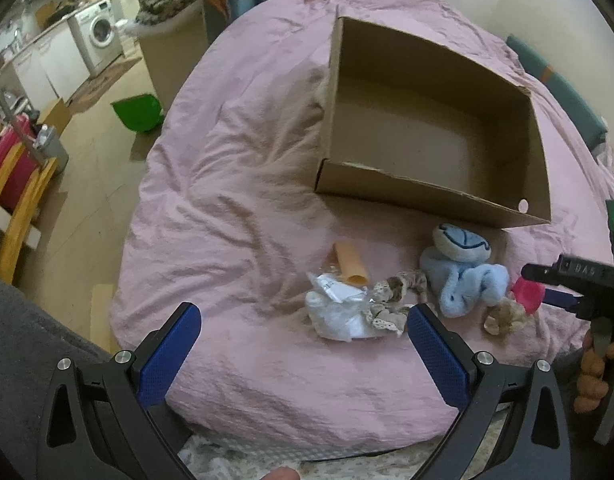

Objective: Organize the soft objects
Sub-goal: 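Grasp the pink duck with the right tool while the left tool grasps the tan cylinder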

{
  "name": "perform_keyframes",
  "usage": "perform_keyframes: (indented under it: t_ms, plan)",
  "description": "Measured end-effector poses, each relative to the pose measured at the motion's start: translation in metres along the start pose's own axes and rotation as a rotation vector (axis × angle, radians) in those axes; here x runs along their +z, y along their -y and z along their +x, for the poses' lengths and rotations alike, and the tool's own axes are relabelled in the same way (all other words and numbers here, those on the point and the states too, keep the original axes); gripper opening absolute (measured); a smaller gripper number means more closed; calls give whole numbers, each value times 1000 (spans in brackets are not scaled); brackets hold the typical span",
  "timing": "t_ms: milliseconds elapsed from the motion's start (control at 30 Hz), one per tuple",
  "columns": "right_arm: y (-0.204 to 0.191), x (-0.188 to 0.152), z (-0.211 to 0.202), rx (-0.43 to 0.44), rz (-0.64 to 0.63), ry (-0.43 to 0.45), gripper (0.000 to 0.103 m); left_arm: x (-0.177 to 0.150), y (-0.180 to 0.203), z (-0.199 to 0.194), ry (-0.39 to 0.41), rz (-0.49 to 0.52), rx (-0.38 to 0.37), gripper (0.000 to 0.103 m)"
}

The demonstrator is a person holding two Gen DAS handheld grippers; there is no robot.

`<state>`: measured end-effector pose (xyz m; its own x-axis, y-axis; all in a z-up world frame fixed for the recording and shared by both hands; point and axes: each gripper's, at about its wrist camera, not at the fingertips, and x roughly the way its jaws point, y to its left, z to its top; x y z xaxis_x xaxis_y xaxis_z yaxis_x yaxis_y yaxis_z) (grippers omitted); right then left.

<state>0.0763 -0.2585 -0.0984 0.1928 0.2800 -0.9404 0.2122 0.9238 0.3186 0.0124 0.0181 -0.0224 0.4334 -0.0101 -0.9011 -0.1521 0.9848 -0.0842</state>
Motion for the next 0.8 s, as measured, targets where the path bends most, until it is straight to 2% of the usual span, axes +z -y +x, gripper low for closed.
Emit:
perform_keyframes:
  t_ms: [33,167,300,333,467,533,567,633,700,767,800]
  plan:
    - [-5,-2,3,1,-8,-5,61,2,-2,1,-11,-7,-1,103]
    - [-18,-11,18,-15,-46,-21,45,16,-8,3,-43,-14,-4,103]
    - [-32,-18,23,-18,-70,5,44,37,-14,11,-64,-30,-22,101]
    - [-37,-21,21,-19,-81,22,44,41,-16,15,-81,-46,-37,96]
    - [-47,-34,12,14,-96,97,44,59,-15,43,-182,-66,-82,86]
    - [-51,-38,7,49,-91,125,44,63,-7,59,-228,-42,-107,73]
    - [-54,-41,5,62,-91,140,44,64,-3,66,-251,-30,-115,70]
    - [-52,-36,0,74,-91,158,44,68,8,83,-288,-1,-133,55]
    - [-54,-32,-1,86,-88,159,44,70,17,97,-315,34,-137,54]
    - [-56,-28,-6,88,-90,154,44,70,21,107,-343,39,-140,41]
    - [-52,-23,-6,86,-94,153,44,71,21,111,-344,39,-144,31]
